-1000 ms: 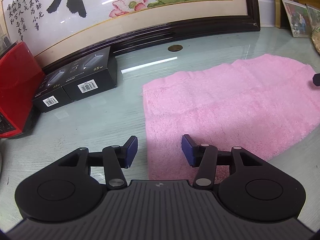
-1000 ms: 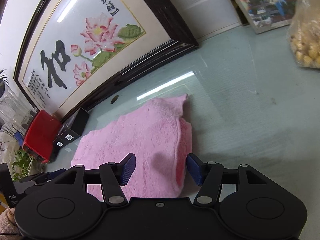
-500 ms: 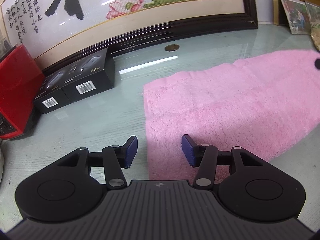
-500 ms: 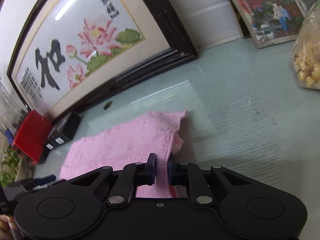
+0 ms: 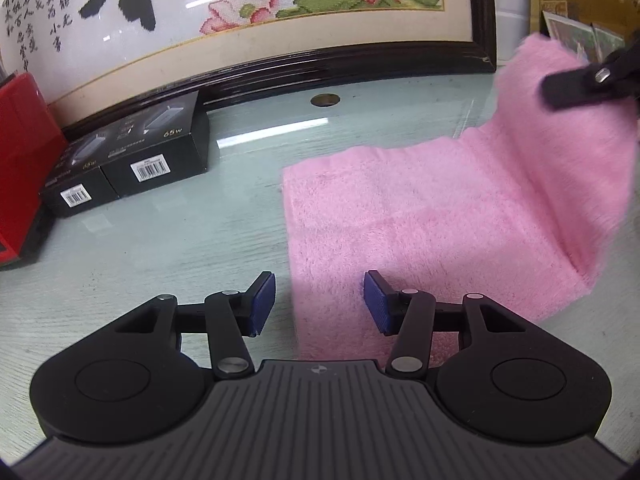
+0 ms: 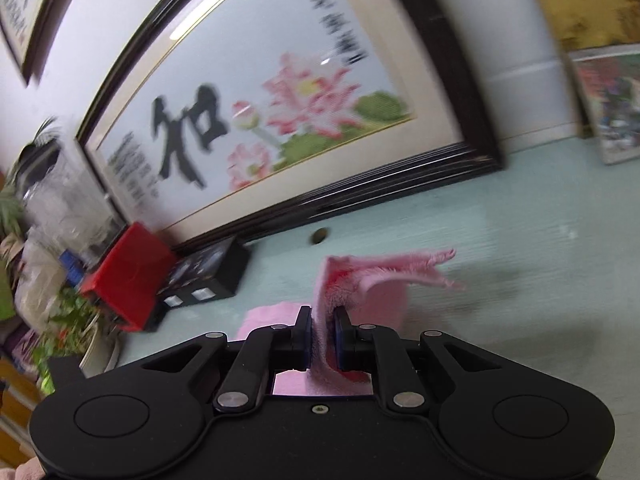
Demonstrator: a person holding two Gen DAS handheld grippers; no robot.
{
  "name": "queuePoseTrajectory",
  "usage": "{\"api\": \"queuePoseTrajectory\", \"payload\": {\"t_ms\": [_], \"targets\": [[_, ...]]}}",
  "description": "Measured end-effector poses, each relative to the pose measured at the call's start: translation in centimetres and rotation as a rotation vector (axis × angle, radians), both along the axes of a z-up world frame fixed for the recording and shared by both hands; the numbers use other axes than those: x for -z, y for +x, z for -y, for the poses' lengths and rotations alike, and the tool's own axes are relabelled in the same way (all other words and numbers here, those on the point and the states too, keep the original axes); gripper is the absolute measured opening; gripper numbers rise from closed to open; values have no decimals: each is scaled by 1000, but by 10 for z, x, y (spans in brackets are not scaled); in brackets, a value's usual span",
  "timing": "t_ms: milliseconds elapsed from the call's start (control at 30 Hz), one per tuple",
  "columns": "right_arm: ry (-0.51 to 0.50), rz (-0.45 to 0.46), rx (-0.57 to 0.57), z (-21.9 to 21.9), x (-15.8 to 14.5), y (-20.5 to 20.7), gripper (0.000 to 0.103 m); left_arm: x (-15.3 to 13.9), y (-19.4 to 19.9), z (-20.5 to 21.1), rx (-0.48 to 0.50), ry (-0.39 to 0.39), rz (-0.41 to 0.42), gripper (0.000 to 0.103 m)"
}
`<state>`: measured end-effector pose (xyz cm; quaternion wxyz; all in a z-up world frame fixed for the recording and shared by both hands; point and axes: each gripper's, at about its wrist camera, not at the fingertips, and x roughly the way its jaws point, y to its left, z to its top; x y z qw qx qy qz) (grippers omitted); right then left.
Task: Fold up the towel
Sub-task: 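Grasp the folded towel edge with the right gripper and lift it, then fold the lifted towel edge over the towel with the right gripper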
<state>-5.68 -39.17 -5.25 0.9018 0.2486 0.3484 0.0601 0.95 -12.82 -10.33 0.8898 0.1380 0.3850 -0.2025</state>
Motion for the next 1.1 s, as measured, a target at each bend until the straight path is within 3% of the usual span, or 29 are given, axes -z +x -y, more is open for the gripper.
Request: {"api": "queuePoseTrajectory", "payload": {"t_ms": [233, 600, 933, 1033, 1067, 1100], "targets": [[-43, -49, -135, -59, 10, 45, 10, -1, 0, -41, -47, -33, -25, 48], [-81, -59, -180, -100, 5, 64, 11, 5, 0, -53, 17, -64, -19, 48], [-18, -50, -179, -102, 1, 57, 11, 8, 5, -64, 51, -118, -38, 49], [2, -47, -179, -103, 0, 55, 23, 8, 6, -67, 65, -120, -41, 50], [8, -46, -179, -104, 0, 55, 36, 8, 7, -68, 64, -119, -42, 56], [14, -45, -179, -104, -1, 54, 44, 8, 7, -70, 57, -112, -42, 60]]}}
